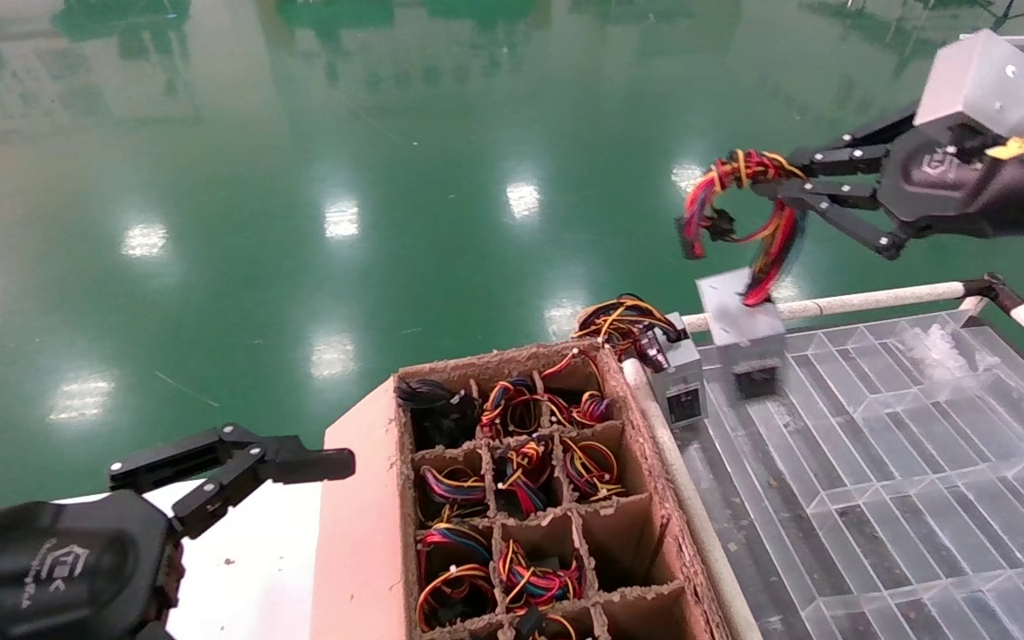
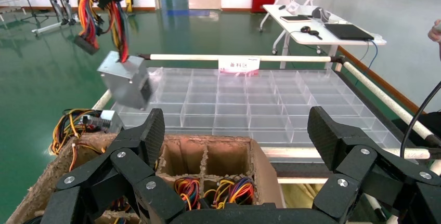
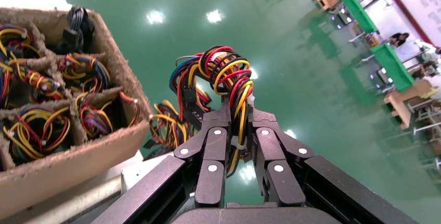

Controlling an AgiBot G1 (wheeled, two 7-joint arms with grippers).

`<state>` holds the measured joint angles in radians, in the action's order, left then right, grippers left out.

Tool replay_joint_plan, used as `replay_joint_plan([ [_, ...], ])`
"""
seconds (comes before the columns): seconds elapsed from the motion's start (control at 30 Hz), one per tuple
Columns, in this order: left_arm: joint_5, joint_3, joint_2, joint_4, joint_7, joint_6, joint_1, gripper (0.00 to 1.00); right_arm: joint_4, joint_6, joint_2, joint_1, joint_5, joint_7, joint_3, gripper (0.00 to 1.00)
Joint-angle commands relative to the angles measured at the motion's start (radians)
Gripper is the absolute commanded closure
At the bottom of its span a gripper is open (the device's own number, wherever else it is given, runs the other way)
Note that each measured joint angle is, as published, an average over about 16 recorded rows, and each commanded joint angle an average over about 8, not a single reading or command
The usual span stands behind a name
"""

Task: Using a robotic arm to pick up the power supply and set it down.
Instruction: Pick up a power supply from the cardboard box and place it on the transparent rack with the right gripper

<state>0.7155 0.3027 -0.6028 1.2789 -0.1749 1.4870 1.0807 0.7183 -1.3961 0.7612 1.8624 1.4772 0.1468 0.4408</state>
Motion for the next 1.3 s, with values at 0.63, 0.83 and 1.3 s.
replay_joint_plan([
  [0.63, -0.001, 0.001, 0.0, 0.0, 0.0, 0.0, 0.0, 0.0, -0.219, -0.026, 0.063, -0.008, 0.021, 0.124, 0.028, 1.0],
  [0.83, -0.001, 0.001, 0.0, 0.0, 0.001, -0.001, 0.0, 0.0, -0.263, -0.02, 0.081, -0.006, 0.036, 0.15, 0.039, 1.0],
  [1.3, -0.001, 0.002, 0.001, 0.0, 0.001, -0.001, 0.0, 0.0, -0.36, 0.002, 0.072, 0.016, 0.072, 0.214, 0.055, 1.0],
])
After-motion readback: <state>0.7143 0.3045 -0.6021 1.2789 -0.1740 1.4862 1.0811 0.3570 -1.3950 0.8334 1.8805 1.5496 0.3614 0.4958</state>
